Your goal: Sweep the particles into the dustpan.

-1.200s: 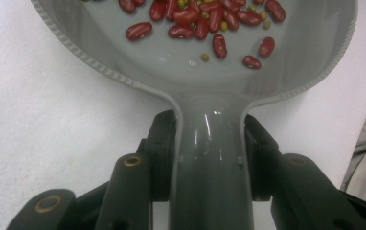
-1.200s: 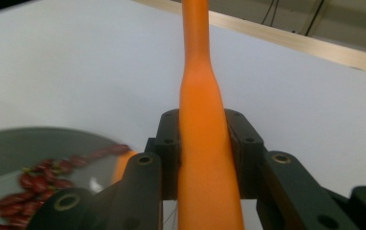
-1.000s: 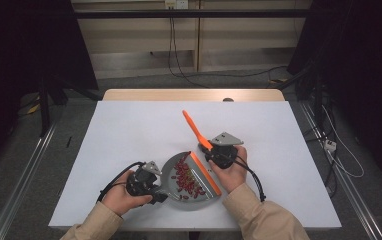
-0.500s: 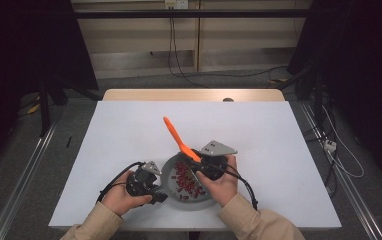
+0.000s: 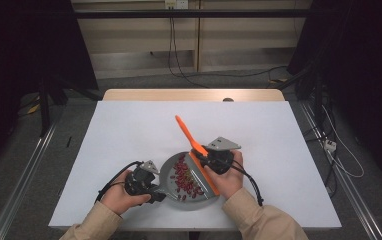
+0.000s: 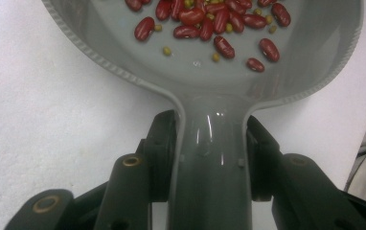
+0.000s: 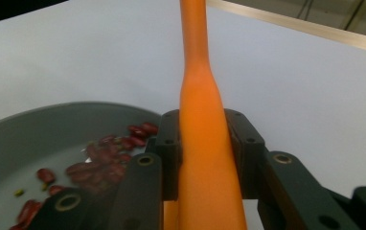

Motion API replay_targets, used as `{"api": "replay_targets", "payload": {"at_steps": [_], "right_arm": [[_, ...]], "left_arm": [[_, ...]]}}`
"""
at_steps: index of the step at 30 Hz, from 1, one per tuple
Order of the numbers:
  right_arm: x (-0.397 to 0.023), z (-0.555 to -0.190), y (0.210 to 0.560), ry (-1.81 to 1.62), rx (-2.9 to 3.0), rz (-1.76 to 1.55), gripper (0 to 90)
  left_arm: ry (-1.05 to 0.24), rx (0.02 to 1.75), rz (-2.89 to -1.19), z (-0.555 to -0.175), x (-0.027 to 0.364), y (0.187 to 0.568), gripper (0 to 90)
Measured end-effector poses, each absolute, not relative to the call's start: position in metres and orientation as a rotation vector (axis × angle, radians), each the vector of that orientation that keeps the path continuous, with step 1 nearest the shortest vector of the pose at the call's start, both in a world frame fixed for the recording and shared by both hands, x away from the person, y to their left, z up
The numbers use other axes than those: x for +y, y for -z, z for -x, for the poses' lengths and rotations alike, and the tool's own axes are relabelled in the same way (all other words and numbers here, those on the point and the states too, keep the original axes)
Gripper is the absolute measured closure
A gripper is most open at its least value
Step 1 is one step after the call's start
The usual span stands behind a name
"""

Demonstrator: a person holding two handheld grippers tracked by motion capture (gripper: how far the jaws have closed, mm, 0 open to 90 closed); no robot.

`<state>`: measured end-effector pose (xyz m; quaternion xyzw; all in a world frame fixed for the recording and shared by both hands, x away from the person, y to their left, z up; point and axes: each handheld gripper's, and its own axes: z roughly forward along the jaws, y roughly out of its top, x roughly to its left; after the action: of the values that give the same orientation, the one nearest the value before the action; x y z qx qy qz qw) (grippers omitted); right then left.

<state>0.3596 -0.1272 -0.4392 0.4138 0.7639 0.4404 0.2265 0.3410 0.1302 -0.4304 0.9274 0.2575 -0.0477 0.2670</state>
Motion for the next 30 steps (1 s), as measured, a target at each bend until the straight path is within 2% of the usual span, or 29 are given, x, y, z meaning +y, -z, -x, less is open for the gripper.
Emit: {"api": "replay_targets", "payload": {"at_steps": [4, 7, 10, 13, 15, 17, 18, 19, 23, 26, 30], "right_arm": [[-0.118, -0.351, 0.433, -1.292, 2.119, -1.117, 70.7], [-0.116, -0.348, 0.430, -1.373, 2.140, -1.139, 70.8], [-0.121, -0.351, 0.429, -1.361, 2.125, -1.145, 70.8], [-0.132, -0.354, 0.427, -1.341, 2.099, -1.174, 70.8], [-0.141, -0.356, 0.427, -1.335, 2.083, -1.195, 70.8], [-0.149, -0.357, 0.427, -1.326, 2.071, -1.212, 70.8], [-0.153, -0.357, 0.428, -1.319, 2.065, -1.219, 70.8], [-0.156, -0.357, 0.428, -1.311, 2.063, -1.220, 70.8], [-0.170, -0.358, 0.426, -1.304, 2.038, -1.236, 70.8], [-0.178, -0.358, 0.425, -1.306, 2.020, -1.247, 70.9], [-0.183, -0.359, 0.425, -1.297, 2.018, -1.251, 70.8]], "left_arm": [[0.109, 0.688, -2.501, -0.340, 0.130, 0.431, 61.6], [0.065, 0.673, -2.506, -0.341, 0.129, 0.430, 55.9], [0.045, 0.651, -2.520, -0.340, 0.127, 0.430, 55.5], [0.035, 0.627, -2.537, -0.341, 0.125, 0.431, 56.6], [0.021, 0.616, -2.544, -0.341, 0.123, 0.430, 61.9], [0.004, 0.602, -2.548, -0.340, 0.123, 0.430, 62.9], [-0.038, 0.601, -2.560, -0.339, 0.123, 0.429, 63.0], [-0.005, 0.594, -2.520, -0.338, 0.123, 0.431, 63.2], [-0.026, 0.578, -2.476, -0.338, 0.127, 0.429, 63.6], [-0.039, 0.637, -2.401, -0.335, 0.128, 0.430, 63.7], [-0.078, 0.620, -2.399, -0.338, 0.134, 0.431, 63.7]]}}
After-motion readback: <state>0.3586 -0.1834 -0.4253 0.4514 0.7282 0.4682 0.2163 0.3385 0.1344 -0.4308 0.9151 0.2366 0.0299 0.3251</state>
